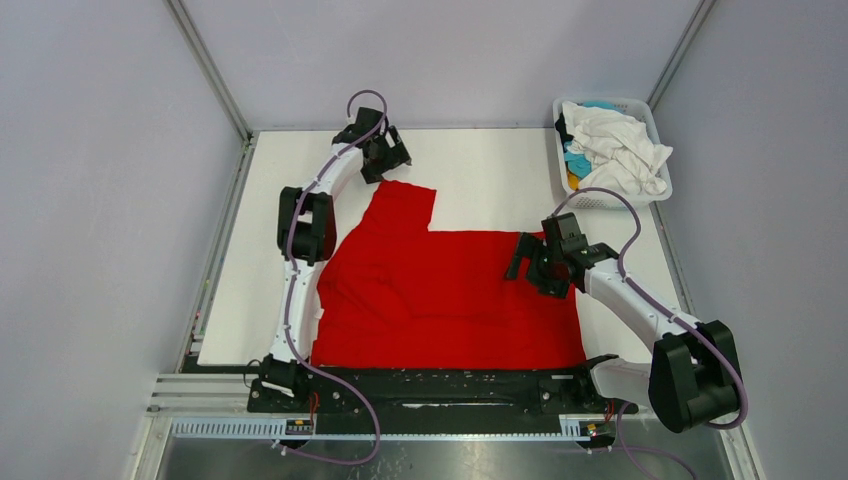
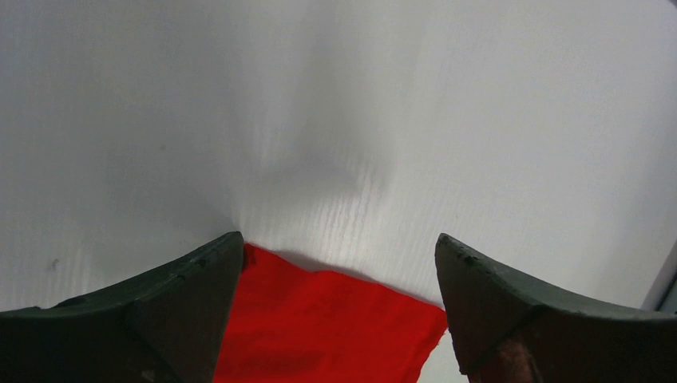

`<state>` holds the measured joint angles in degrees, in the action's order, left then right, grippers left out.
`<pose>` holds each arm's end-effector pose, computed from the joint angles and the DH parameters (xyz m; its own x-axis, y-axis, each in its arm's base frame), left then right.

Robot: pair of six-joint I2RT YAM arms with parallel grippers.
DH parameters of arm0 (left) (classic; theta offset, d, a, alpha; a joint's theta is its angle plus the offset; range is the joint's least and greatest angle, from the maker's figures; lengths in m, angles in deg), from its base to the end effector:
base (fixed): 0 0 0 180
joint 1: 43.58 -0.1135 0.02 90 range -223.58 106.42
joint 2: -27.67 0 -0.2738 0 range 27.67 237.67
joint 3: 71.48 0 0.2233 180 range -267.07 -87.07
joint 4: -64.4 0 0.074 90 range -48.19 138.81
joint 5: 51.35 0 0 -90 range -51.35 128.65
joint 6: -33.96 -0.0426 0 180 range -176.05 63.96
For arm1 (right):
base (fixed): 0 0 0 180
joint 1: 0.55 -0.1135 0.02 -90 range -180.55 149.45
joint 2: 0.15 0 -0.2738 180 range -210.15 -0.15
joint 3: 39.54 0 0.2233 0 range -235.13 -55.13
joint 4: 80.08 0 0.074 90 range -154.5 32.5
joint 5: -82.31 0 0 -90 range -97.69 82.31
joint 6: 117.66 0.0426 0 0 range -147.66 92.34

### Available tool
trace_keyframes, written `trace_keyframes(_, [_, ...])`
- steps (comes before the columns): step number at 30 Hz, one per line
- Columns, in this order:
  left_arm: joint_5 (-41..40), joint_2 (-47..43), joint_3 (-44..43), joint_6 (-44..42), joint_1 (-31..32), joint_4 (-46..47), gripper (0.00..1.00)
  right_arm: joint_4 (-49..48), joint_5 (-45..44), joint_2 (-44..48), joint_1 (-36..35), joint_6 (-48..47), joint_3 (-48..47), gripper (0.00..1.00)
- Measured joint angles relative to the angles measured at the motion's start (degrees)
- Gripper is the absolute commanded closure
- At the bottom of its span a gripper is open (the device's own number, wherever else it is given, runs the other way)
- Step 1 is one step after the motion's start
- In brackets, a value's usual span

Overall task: Fold and stack the t-shirts
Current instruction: Grab the side of the flattened tshirt furthest away from the robot with both arms

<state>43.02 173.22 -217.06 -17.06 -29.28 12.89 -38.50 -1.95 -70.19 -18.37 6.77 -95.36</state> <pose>0.5240 -0.1369 0.1774 -0.7732 -0.4502 -0.4466 -0.2497 0.8635 -0.4381 0.1971 0.0678 0.2197 -0.8519 0.3171 -0.4168 0.1499 0.9102 0.3860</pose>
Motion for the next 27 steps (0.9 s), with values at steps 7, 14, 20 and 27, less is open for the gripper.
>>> trace_keyframes(7, [-2.89,-0.24,-0.46,-2.58,1.70,-4.70,0.34,-0.17,0.04,0.02,0.46,-0.15,0.68,0.01])
trace_keyframes(14, [-6.29,-0.39,-0.83,-4.92,2.99,-8.68,0.50,-0.22,0.04,0.00,1.53,-0.52,0.70,0.00])
trace_keyframes(20, [-6.99,-0.42,-0.83,-7.43,3.41,-10.56,0.70,-0.24,-0.04,-1.42,3.30,-0.96,0.68,0.01])
trace_keyframes(27, [-6.05,-0.42,-0.87,-11.78,3.80,-11.82,1.00,0.13,-0.55,-6.19,7.52,-0.98,-1.66,0.00])
